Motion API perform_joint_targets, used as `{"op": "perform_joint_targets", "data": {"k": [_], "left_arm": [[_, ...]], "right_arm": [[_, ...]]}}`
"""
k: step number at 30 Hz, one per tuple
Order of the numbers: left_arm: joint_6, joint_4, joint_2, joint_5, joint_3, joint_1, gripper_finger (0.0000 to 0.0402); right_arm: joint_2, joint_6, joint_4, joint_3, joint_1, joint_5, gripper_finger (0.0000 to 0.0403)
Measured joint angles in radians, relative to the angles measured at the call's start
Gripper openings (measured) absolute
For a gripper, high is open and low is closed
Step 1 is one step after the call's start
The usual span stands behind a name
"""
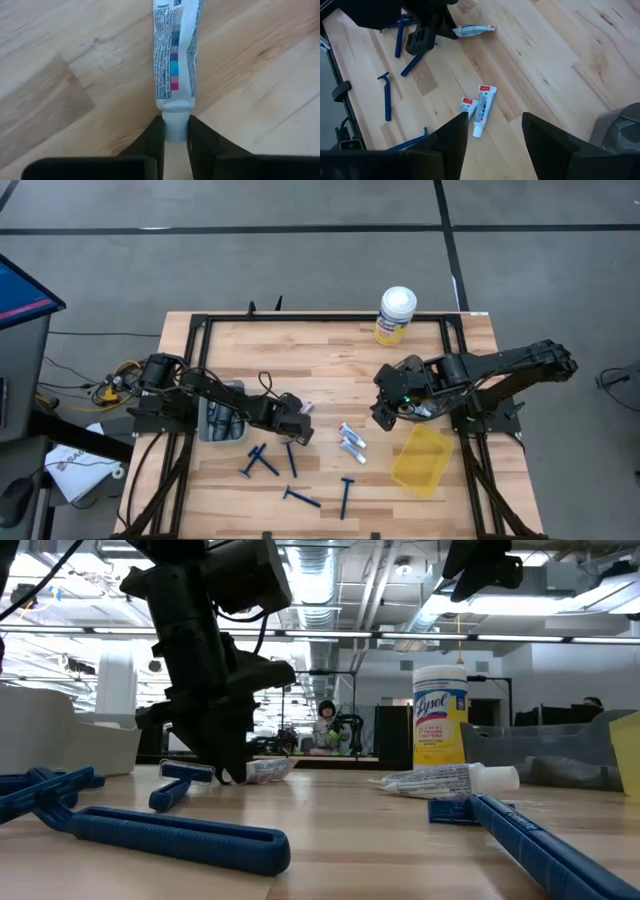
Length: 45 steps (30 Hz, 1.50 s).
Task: Pick & Place Travel size toiletries
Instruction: Put the white toothpaste into the black bin
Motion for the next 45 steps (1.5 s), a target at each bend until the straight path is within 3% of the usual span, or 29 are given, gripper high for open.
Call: {"op": "perform_joint_targets", "data": {"k": [7, 15, 20, 30, 38, 45], "left_arm": [[0.018, 0.017, -0.059, 0.007, -0.006, 0.021, 0.0044], [0.158, 0.041, -0.260, -0.012, -0.003, 0.065, 0.0044], [0.232, 0.090, -0.414, 0.008, -0.003, 0.068, 0.0044], [0.330, 0.249, -0.605, 0.216, 0.000, 0.066, 0.0044], [0.348, 0.308, -0.602, 0.425, 0.000, 0.065, 0.0046], [0.378, 0.322, -0.601, 0.446, -0.001, 0.075, 0.0050]], "right_arm": [[0.000, 0.020, 0.010, 0.000, 0.001, 0.024, 0.0177], [0.000, 0.052, 0.093, -0.001, 0.001, 0.052, 0.0177], [0.000, -0.156, 0.278, -0.001, 0.020, 0.058, 0.0177], [0.000, -0.609, 0.629, -0.001, 0.025, 0.054, 0.0177], [0.000, -0.764, 0.653, -0.001, -0.020, -0.004, 0.0186], [0.000, -0.770, 0.651, -0.001, -0.043, -0.121, 0.0211]]}}
